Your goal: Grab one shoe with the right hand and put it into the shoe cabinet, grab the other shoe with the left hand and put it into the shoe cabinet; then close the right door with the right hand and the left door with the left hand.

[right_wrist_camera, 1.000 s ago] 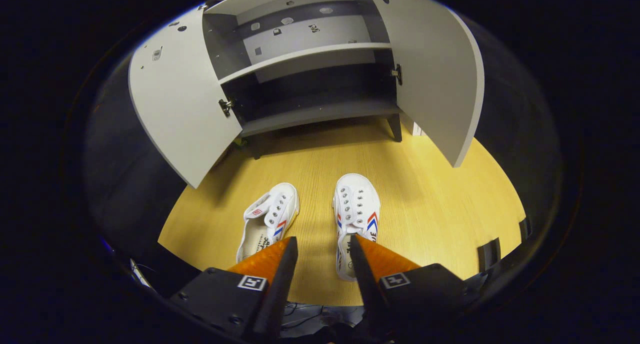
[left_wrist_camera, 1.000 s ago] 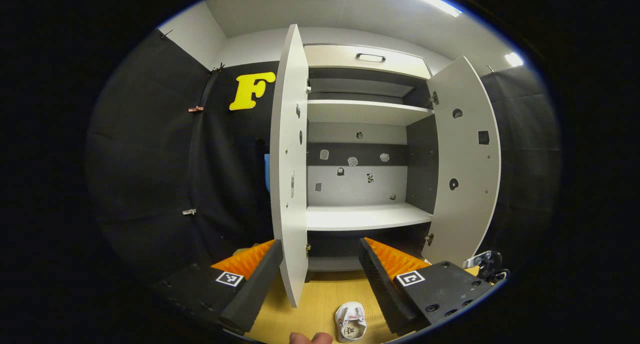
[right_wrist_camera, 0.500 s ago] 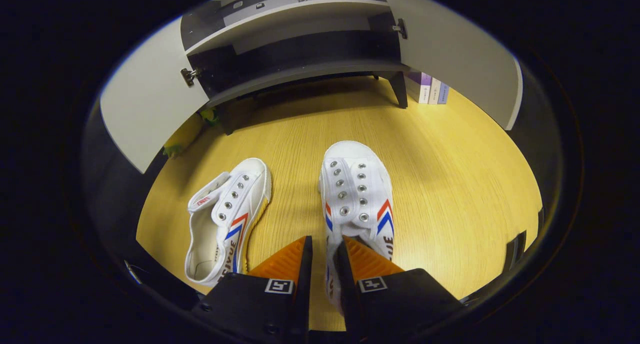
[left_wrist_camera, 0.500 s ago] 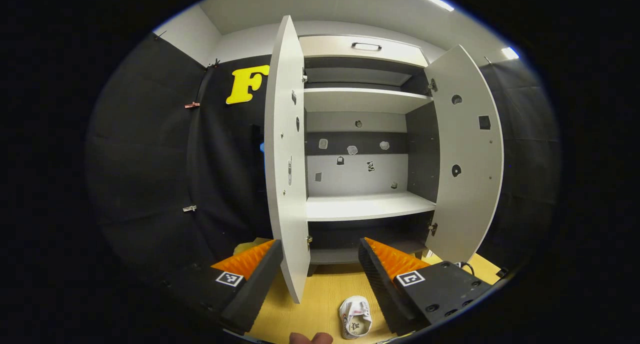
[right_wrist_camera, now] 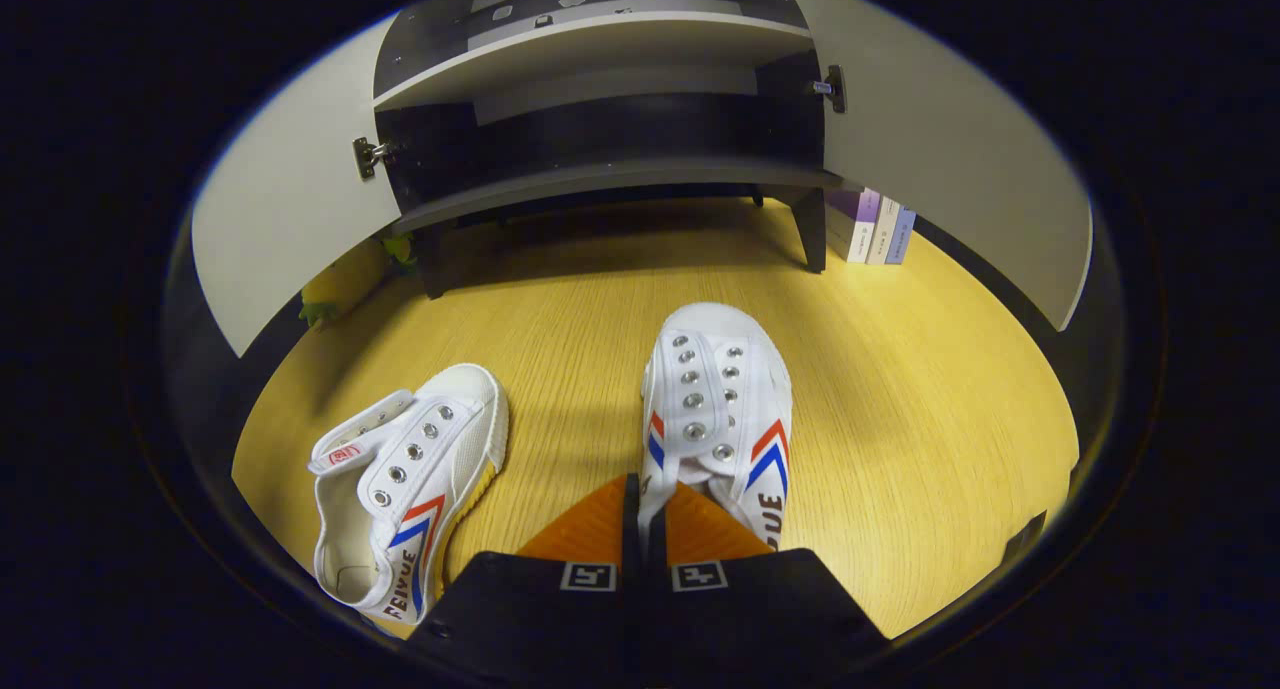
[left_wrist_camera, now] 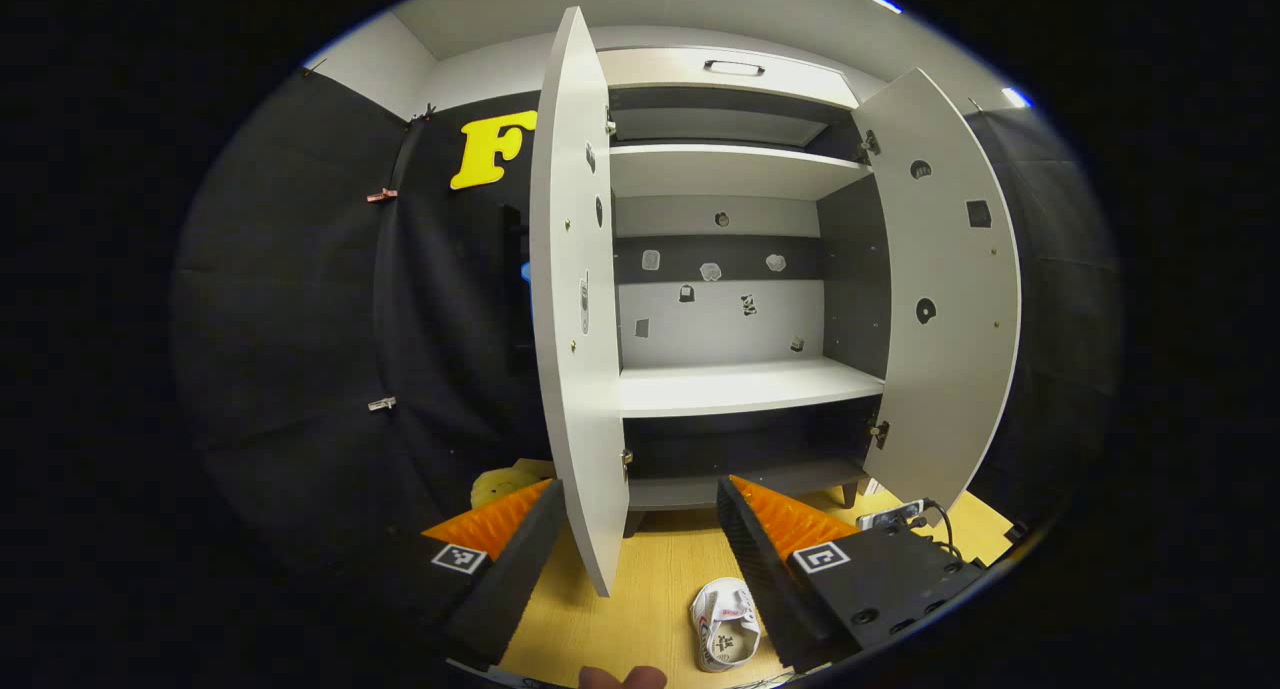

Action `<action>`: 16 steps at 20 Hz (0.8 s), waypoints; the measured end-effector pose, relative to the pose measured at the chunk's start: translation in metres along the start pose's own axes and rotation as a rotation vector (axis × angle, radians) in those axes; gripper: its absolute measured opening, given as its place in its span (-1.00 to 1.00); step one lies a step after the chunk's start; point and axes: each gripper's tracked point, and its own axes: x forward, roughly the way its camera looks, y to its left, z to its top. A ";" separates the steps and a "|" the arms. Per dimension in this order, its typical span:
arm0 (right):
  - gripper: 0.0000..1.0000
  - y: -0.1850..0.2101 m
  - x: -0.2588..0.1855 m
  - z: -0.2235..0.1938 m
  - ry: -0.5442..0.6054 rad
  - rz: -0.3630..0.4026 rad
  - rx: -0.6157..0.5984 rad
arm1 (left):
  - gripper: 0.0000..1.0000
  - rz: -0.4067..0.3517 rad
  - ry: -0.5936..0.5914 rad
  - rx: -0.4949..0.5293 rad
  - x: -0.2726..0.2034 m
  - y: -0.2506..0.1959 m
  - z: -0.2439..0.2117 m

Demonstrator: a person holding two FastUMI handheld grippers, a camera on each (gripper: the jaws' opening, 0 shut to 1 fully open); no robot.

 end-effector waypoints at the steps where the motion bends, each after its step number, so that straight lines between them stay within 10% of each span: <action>1: -0.89 -0.001 -0.001 0.001 0.008 0.019 0.003 | 0.89 0.002 0.002 0.000 0.000 0.000 -0.001; 8: -0.91 0.013 -0.053 0.064 -0.111 0.154 -0.067 | 0.89 0.001 -0.002 -0.008 0.002 0.000 0.002; 16: -0.87 -0.014 -0.018 0.032 0.038 -0.003 0.045 | 0.89 0.009 -0.006 -0.005 0.001 0.003 0.000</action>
